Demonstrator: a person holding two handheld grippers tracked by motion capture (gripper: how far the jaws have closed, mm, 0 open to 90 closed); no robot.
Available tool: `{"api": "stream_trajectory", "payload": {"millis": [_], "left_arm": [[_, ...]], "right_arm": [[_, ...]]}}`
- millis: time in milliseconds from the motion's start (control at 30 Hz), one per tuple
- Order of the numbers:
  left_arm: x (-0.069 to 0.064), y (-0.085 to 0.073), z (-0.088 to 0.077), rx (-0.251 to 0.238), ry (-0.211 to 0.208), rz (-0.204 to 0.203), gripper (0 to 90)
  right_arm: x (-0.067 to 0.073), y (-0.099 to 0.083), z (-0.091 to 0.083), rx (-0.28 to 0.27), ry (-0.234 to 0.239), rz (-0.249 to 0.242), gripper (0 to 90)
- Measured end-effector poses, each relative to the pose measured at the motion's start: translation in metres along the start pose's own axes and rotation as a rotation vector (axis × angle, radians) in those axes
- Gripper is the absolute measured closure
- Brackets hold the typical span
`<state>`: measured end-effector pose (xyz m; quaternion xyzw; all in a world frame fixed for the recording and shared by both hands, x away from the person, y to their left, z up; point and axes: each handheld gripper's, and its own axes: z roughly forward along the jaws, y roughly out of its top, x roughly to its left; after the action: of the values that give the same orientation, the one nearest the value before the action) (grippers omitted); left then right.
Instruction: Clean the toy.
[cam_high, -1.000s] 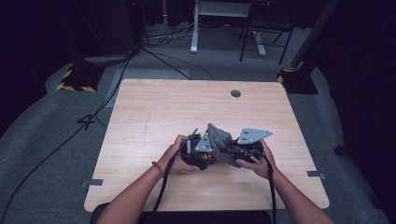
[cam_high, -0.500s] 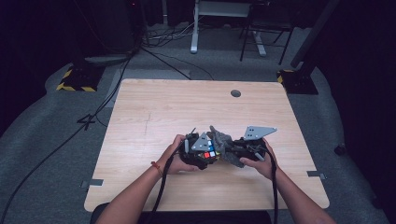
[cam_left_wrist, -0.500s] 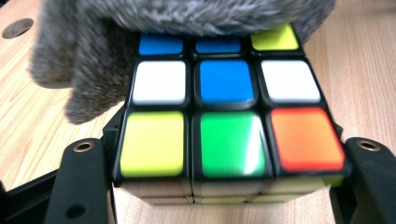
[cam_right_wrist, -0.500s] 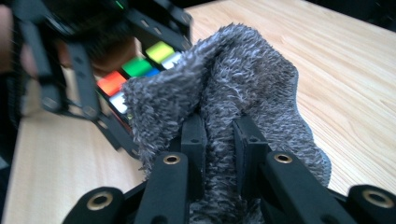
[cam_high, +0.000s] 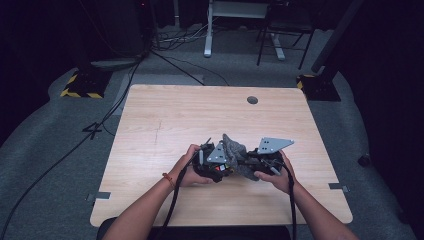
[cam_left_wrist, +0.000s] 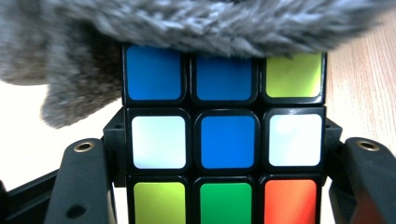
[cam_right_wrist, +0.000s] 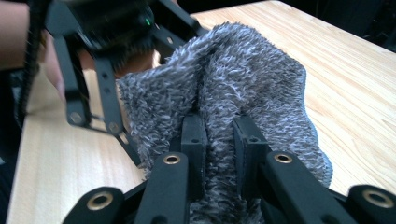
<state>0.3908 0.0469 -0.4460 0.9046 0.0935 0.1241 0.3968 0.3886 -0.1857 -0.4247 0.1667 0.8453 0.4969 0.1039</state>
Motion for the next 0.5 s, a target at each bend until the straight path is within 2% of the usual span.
{"api": "stream_trajectory", "payload": {"millis": [67,167,300,433,500], "left_arm": [[0.001,-0.001,-0.002,-0.002,0.008,-0.004,33.5],[0.002,-0.001,-0.004,-0.005,0.018,-0.006,33.5],[0.003,-0.002,-0.006,-0.013,0.014,-0.011,33.5],[0.003,-0.001,-0.006,-0.010,0.003,-0.010,33.5],[0.002,-0.001,-0.005,-0.001,-0.003,-0.008,33.5]], "right_arm": [[-0.001,-0.003,0.001,0.023,-0.014,-0.001,77.3],[-0.007,-0.009,0.005,0.063,-0.017,0.025,77.3],[-0.012,-0.014,0.008,0.115,-0.030,0.044,77.3],[-0.011,-0.013,0.006,0.109,-0.028,0.029,77.2],[-0.009,-0.011,0.004,0.081,-0.013,0.020,77.1]]}}
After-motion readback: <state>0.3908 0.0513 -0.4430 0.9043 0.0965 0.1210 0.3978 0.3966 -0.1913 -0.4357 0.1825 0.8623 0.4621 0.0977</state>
